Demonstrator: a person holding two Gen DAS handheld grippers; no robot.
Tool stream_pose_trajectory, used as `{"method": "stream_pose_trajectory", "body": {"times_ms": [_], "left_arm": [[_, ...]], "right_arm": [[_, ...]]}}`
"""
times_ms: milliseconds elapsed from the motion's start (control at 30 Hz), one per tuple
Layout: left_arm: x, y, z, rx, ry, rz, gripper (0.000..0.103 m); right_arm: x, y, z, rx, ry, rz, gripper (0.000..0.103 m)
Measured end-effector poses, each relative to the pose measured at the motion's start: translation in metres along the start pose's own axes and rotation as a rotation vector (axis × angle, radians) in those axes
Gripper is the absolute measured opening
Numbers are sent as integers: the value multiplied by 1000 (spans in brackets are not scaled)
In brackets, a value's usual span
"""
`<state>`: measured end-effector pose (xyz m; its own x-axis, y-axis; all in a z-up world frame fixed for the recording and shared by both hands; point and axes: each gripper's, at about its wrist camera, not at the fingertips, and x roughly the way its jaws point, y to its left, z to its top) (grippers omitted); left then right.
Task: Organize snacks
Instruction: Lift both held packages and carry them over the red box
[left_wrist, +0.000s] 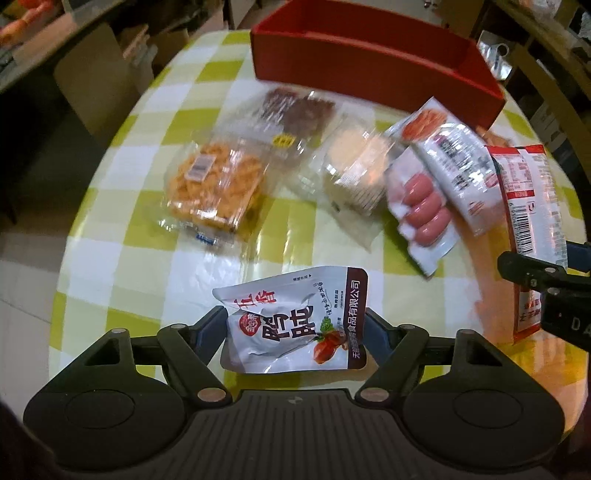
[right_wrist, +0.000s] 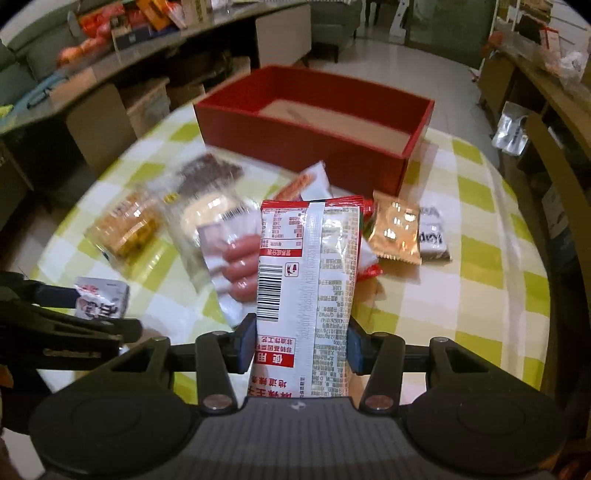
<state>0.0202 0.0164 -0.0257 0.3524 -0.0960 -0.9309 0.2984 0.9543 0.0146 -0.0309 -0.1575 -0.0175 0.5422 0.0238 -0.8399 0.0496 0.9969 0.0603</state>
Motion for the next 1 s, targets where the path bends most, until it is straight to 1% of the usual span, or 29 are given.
{"method": "stream_pose_trajectory", "body": {"times_ms": [133,267,400,500,767,1000], "left_arm": [[-17,-9,11,23,-47,17,81],[-22,-11,28,43,-85,15,81],[-14,-12,45,32,-89,5,81],[-13,-14,57,38,-107,4,81],[-13,-25,90,69,-173,26,81],[-3,-33,111,87,-188,41,81]], "right_arm": [[-10,3,4,-5,-14,-7,55],[-16,1,13,-3,-27,-15,55],[-12,3,26,-9,-30,-20,55],[-11,3,37,-14,-41,-19,55],[-4,-16,60,22,-63,-21,55],[7,-27,81,26,-69,-26,55]]}}
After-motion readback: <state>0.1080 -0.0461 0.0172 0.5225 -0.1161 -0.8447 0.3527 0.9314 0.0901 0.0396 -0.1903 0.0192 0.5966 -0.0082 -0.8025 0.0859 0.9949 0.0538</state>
